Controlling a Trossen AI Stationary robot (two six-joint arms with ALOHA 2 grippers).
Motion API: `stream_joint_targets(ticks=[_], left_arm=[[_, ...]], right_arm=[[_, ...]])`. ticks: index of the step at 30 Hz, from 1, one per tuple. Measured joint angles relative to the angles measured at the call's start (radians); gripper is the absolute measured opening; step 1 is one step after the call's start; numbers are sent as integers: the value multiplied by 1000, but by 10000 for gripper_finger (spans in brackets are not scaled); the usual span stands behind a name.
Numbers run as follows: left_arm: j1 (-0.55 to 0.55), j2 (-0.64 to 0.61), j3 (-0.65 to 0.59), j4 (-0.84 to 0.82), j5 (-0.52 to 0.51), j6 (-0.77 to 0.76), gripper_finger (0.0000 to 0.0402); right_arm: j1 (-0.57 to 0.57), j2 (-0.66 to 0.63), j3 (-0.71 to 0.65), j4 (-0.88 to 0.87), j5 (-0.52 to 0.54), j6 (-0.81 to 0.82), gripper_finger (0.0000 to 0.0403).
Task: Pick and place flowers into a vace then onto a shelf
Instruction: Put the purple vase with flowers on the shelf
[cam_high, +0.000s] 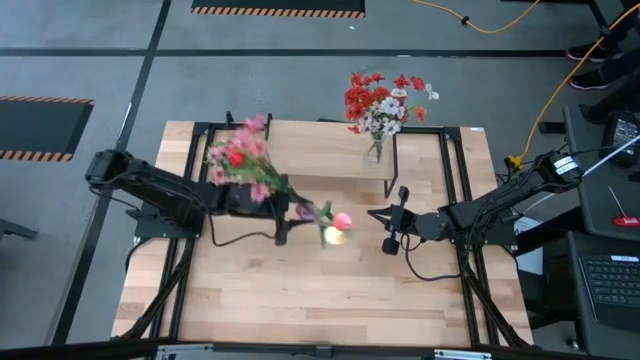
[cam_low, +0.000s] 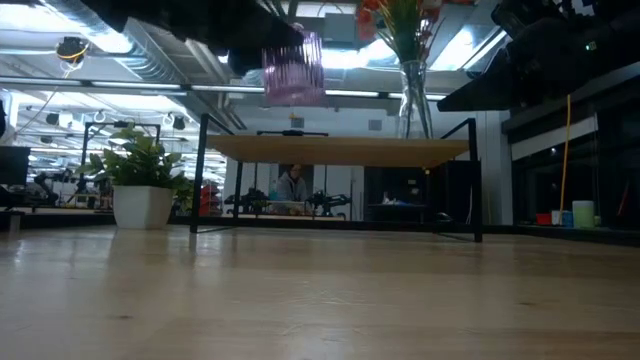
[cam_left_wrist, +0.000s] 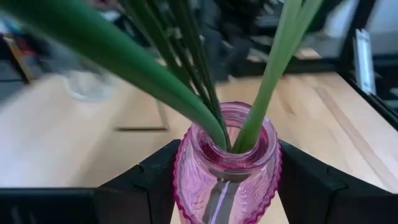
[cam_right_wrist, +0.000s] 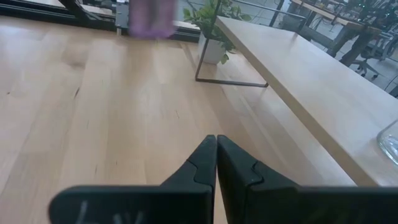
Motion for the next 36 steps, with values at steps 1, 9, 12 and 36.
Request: stream_joint_targets(ticks=[1, 9, 12, 36], left_arm=[[14, -18, 0, 0, -7, 5, 214], [179, -100, 0, -16, -27, 11, 214], [237, -100, 7, -24, -26, 1, 213], [514, -65, 100, -187, -63, -53, 213]], right_arm=[[0, 0, 0, 1, 0, 0, 16], [0, 0, 0, 1, 1, 0, 16], [0, 0, 0, 1, 1, 0, 16], [0, 0, 0, -3, 1, -1, 16]])
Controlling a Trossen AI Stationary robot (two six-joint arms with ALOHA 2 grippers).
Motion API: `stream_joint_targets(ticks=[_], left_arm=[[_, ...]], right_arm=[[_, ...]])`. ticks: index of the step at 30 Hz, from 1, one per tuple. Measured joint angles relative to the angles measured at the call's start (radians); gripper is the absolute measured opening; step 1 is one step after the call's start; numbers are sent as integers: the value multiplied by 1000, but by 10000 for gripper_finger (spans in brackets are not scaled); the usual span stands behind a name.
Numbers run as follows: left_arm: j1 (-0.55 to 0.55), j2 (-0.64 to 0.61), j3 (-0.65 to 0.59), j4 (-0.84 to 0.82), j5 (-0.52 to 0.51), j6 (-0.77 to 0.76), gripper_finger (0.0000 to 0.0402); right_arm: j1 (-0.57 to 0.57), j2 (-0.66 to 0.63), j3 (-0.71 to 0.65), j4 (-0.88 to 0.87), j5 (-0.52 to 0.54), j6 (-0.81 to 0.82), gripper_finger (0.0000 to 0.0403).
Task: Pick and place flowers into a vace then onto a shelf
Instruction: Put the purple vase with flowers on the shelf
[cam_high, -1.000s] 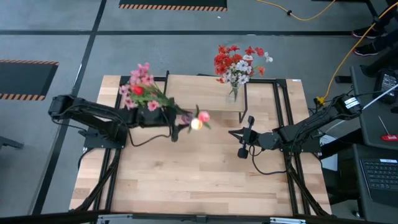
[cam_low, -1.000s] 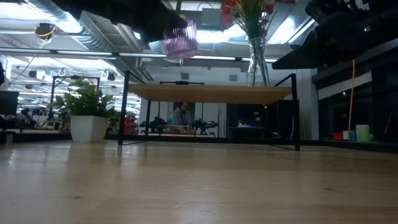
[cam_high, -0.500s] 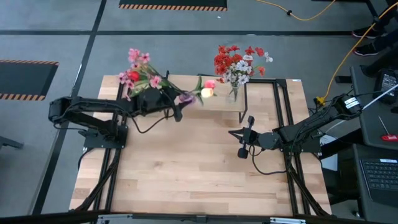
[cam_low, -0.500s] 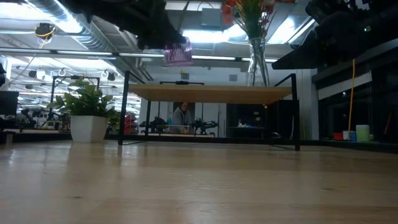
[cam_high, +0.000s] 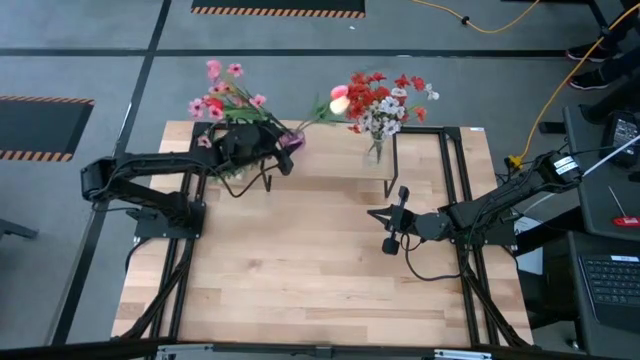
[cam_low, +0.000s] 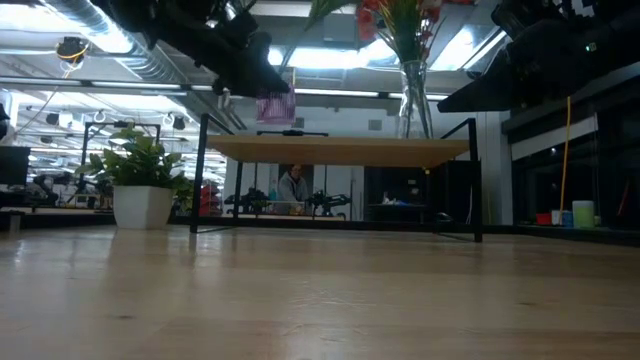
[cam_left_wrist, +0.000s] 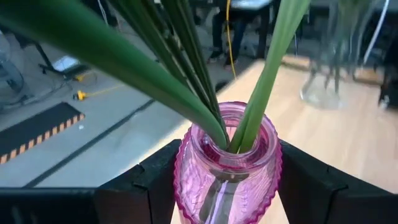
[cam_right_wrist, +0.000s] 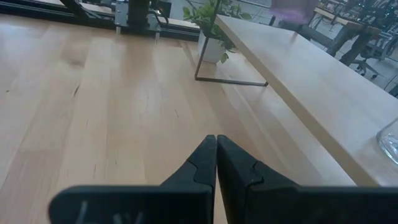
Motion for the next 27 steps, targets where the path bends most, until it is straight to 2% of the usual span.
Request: stream_joint_targets(ticks=[6, 12, 16, 27], left_arm=[[45, 25, 1, 15, 19, -25, 213], [56, 110, 1, 32, 19, -37, 213], [56, 155, 2, 104, 8, -13, 213], [56, 160, 2, 116, 14, -4, 213]], right_arm=[[0, 0, 0, -8, 0, -1, 16], [0, 0, 0, -10, 0, -3, 16], [0, 0, 0, -13, 0, -2, 16], [0, 0, 0, -43, 0, 8, 16]])
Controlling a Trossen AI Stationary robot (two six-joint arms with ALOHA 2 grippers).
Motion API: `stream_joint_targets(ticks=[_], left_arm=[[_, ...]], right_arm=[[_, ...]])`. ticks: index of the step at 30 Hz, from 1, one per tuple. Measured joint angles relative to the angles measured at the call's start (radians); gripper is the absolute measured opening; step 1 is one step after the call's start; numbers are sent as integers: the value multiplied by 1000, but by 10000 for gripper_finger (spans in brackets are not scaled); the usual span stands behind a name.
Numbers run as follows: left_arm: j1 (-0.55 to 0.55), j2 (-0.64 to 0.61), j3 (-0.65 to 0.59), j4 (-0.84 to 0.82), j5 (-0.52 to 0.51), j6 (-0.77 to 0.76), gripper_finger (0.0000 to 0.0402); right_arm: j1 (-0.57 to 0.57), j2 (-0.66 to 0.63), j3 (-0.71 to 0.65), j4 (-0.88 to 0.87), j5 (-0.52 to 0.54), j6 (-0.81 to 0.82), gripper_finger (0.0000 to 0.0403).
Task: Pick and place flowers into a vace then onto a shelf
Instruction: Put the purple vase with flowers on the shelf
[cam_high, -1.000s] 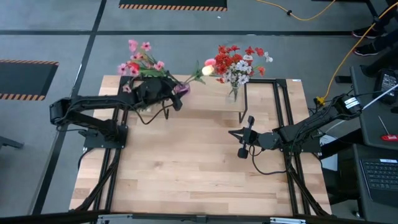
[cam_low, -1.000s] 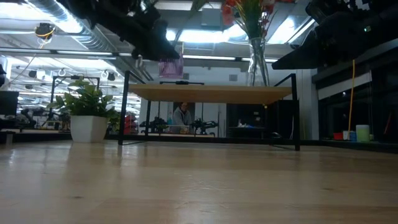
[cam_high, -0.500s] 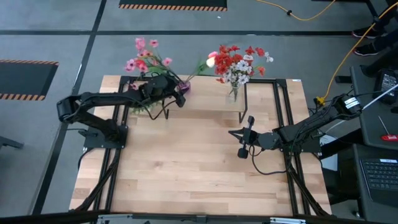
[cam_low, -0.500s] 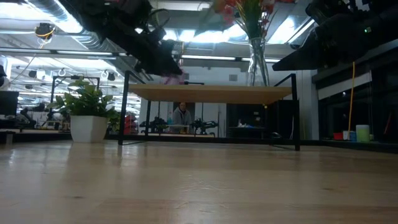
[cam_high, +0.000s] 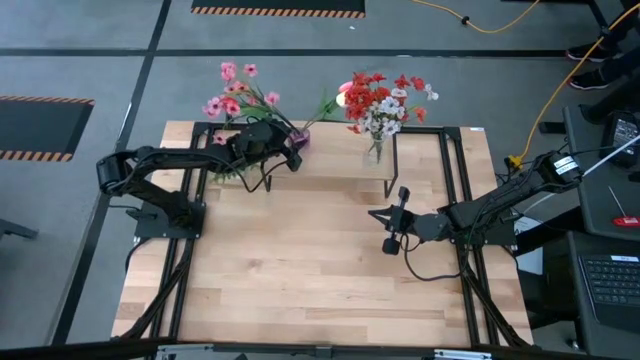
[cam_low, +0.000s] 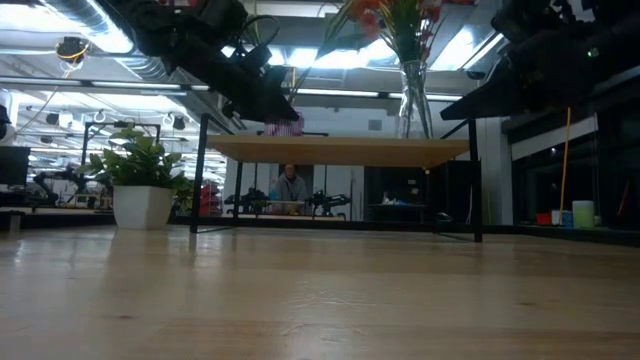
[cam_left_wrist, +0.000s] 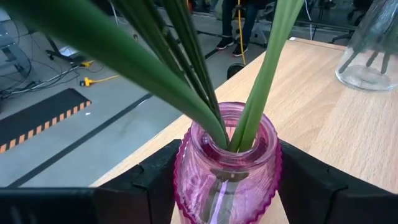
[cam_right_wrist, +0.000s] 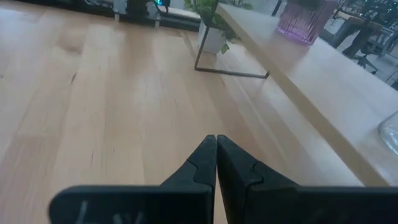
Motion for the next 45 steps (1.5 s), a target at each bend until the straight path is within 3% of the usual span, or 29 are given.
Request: stream_joint_targets(ticks=[10, 27, 45], left_arm=[[-2, 0, 0, -12, 59, 7, 236], [-2, -1, 0, -36, 59, 8, 241], [-17, -81, -1, -170, 87, 35, 242]], right_arm=[[0, 0, 0, -34, 0, 29, 16], [0, 0, 0, -33, 0, 36, 16], [0, 0, 0, -37, -1, 49, 16]])
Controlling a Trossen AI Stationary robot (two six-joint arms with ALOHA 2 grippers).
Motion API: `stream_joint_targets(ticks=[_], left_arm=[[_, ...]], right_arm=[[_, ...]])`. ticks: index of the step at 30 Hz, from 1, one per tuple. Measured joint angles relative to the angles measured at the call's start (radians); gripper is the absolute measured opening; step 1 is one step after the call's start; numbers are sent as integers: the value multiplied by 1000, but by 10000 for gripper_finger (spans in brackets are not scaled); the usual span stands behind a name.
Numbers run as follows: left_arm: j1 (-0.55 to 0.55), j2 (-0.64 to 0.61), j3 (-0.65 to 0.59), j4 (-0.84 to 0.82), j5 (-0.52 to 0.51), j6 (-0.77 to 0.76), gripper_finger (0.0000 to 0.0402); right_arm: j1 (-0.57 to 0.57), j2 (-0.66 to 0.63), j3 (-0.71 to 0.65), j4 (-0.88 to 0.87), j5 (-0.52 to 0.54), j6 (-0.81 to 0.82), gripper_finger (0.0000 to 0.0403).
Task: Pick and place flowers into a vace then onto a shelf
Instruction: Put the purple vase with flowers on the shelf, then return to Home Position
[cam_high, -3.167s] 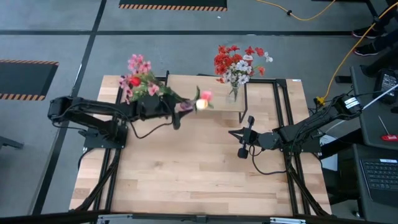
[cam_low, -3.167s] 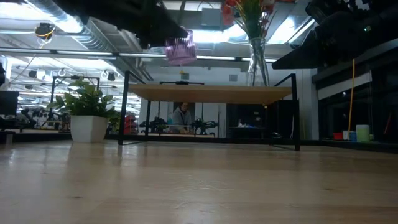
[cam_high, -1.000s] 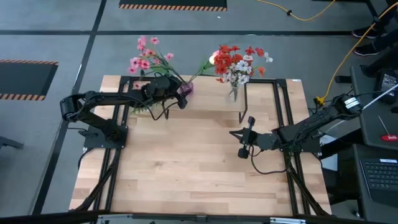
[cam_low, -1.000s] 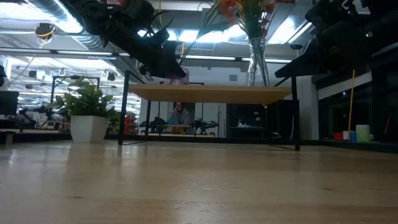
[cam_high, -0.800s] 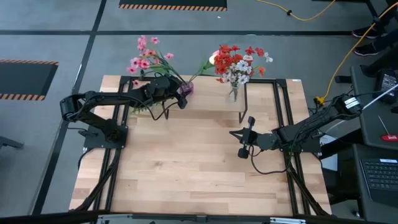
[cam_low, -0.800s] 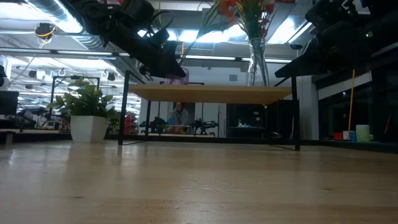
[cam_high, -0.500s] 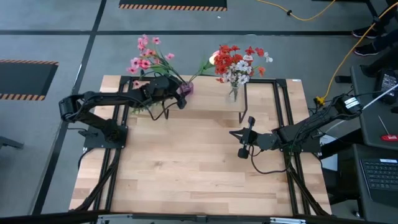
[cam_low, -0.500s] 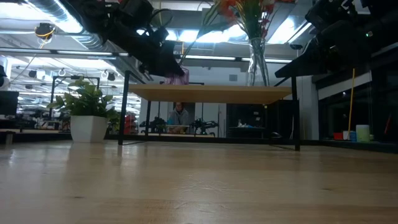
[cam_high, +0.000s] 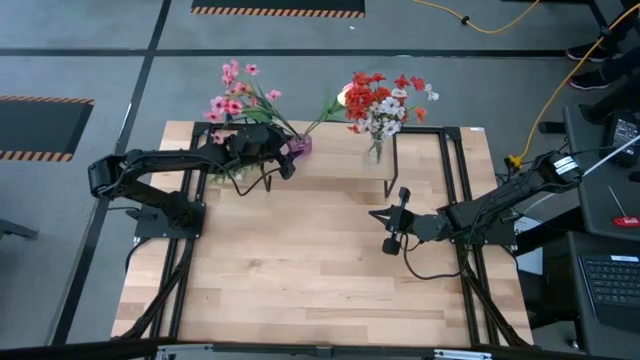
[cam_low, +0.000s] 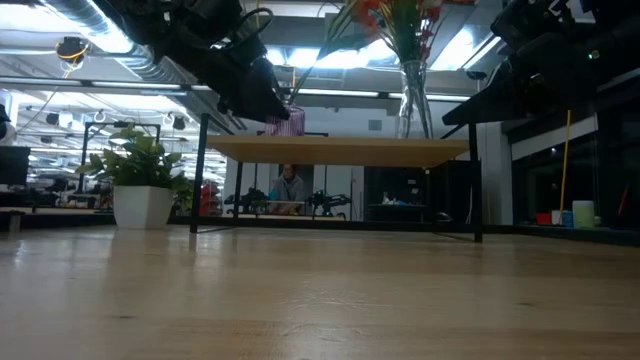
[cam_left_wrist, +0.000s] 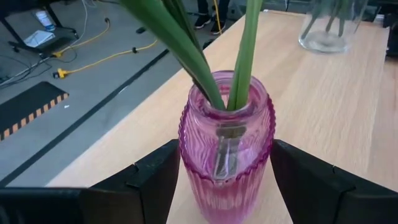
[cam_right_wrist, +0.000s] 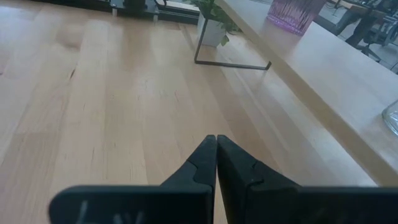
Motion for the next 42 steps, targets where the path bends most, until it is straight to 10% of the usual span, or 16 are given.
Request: stream_joint_targets(ticks=[42], left_arm=[[-268, -239, -1, -460, -67, -32, 242]], right_arm=[[0, 0, 0, 0, -27, 4, 16]])
